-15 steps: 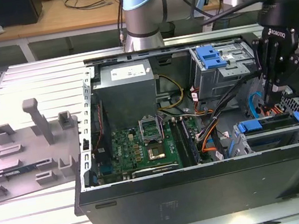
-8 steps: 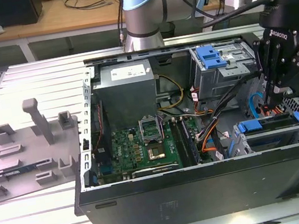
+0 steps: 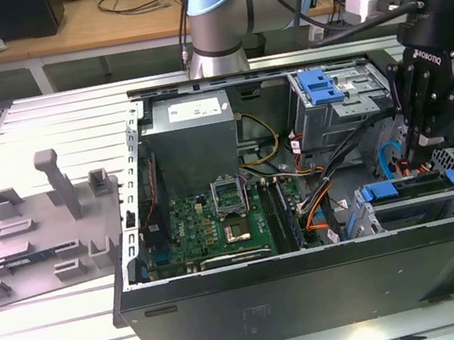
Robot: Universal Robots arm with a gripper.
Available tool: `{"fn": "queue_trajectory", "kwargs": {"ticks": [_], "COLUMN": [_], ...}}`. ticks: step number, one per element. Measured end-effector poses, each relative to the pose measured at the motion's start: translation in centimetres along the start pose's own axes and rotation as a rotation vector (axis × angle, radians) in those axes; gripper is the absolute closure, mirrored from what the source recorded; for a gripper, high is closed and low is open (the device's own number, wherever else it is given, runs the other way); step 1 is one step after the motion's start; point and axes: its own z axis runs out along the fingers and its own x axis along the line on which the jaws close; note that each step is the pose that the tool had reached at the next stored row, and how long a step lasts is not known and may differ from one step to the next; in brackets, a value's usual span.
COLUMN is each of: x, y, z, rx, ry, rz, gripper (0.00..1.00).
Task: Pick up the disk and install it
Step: 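Insert the second disk wire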
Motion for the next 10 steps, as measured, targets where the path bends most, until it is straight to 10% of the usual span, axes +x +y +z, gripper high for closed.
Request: {"fn": "queue_trajectory", "kwargs": {"ticks": [10], "x": [0.3], "y": [-0.02], "z": [0.06], "rx": [-0.0003], "ry": [-0.0093], "rz": [-0.001], "gripper": [0.84]}}
